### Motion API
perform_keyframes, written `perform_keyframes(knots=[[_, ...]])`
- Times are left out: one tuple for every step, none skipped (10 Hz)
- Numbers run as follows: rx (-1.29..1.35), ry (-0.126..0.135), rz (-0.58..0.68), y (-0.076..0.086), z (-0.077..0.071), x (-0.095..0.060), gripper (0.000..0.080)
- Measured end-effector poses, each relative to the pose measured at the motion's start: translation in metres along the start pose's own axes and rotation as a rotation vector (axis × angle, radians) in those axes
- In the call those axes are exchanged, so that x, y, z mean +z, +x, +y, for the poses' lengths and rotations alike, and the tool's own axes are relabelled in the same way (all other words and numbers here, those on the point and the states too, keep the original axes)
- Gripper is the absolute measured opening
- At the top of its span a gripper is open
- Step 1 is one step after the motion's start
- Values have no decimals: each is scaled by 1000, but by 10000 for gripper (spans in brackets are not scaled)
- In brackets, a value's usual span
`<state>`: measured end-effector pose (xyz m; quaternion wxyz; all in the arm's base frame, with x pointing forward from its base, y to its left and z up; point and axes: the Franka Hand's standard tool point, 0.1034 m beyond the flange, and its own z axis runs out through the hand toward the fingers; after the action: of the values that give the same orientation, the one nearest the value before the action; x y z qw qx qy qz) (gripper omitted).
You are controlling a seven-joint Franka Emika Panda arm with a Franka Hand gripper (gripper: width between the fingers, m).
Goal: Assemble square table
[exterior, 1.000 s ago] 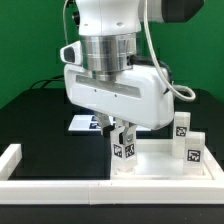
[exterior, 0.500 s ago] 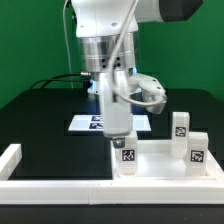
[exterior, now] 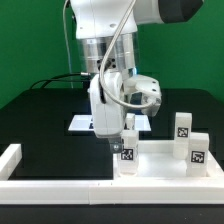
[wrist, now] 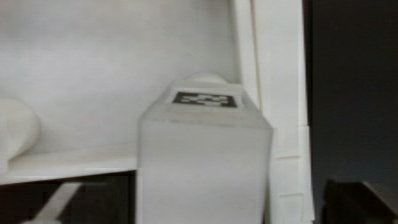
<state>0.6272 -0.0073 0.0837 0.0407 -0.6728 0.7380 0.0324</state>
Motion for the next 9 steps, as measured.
perform_keyframes(knots=[[-225,-15,30,-3,0,0,616],[-391,-27,50,-7,0,1,642],[-431,-26,46,-6,0,1,642],[-519,-28,45,-6,0,1,648],[-597,-30,44,-6,0,1,649],[-679,-37,51,-7,0,1,649],[-862,-75,99,-16,3,5,649],[-1030,-87,109,-21,4,7,649],[-1174,-90,110,-24,5,9,649]])
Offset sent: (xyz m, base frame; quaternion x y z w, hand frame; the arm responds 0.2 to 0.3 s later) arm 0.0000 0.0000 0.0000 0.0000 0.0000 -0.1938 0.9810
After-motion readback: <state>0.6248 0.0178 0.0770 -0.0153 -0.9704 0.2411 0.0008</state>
